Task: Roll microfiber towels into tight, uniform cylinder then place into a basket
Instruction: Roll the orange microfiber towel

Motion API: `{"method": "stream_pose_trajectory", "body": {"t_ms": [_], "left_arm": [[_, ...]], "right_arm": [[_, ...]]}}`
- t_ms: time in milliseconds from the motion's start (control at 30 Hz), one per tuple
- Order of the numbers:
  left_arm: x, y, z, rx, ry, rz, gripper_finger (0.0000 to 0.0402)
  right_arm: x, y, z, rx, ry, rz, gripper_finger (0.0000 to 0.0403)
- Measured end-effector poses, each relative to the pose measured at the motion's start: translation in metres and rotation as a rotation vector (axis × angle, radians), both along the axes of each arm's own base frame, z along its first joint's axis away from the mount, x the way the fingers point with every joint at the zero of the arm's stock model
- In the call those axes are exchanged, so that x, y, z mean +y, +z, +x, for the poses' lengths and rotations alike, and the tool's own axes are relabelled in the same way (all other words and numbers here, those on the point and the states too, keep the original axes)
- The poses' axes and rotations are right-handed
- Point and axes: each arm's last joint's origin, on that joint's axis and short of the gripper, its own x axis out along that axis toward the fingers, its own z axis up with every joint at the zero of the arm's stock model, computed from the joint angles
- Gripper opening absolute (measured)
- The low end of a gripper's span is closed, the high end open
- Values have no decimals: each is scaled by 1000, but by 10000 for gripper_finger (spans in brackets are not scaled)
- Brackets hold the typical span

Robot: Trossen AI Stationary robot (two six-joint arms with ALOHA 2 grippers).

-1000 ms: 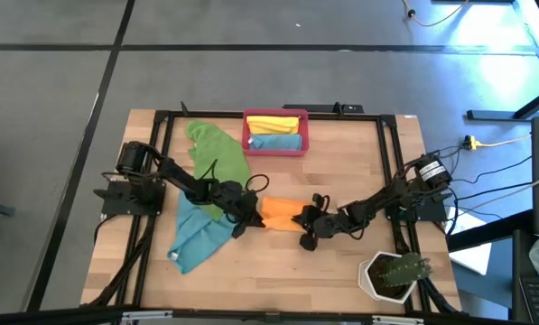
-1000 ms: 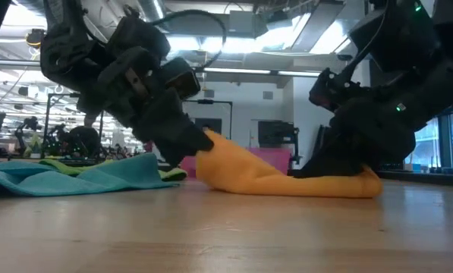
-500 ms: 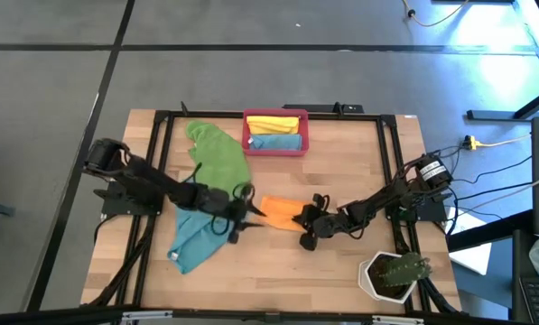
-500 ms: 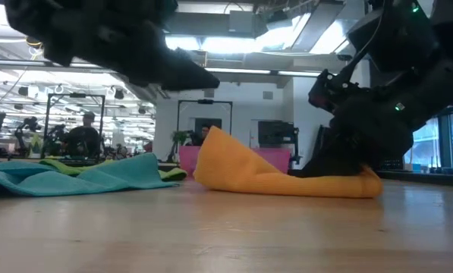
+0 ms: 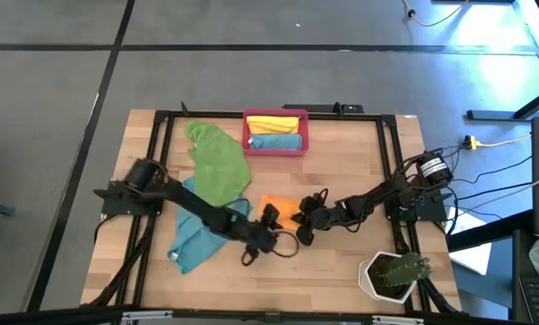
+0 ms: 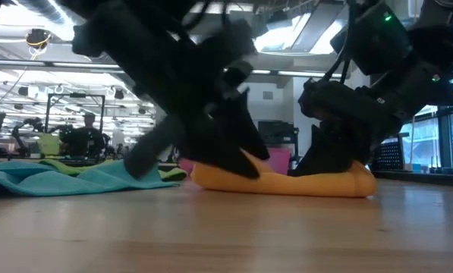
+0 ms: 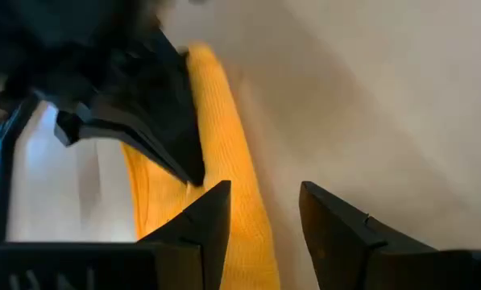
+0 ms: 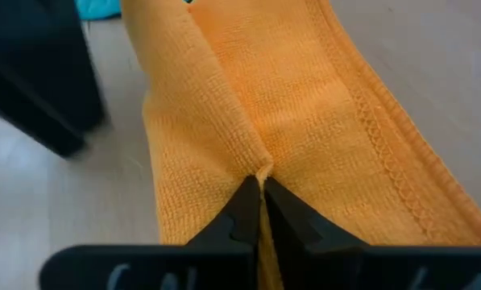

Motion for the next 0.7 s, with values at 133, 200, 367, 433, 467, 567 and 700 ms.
{"method": "stream_pose_trajectory", "body": {"t_ms": [133,200,367,433,467,567,700], "left_arm": [[0,-12,15,59,76,122,139],[2,-15,20,76,111,163,139],[7,-21,24,99,153,166,137],[10,-22,25,98,180,138,131],[11,-22,25,102,188,128,125],[13,-24,24,107,208,95,95],[11,-25,24,120,183,55,33]], "right_arm": [[-2,0,1,4,-1,71,16],[-3,0,2,5,1,85,17],[-3,0,2,3,13,78,17],[-2,0,2,-7,29,66,17],[-2,1,3,-13,38,53,17],[-2,5,3,-34,66,23,17],[-2,19,0,-45,110,-11,17]]}}
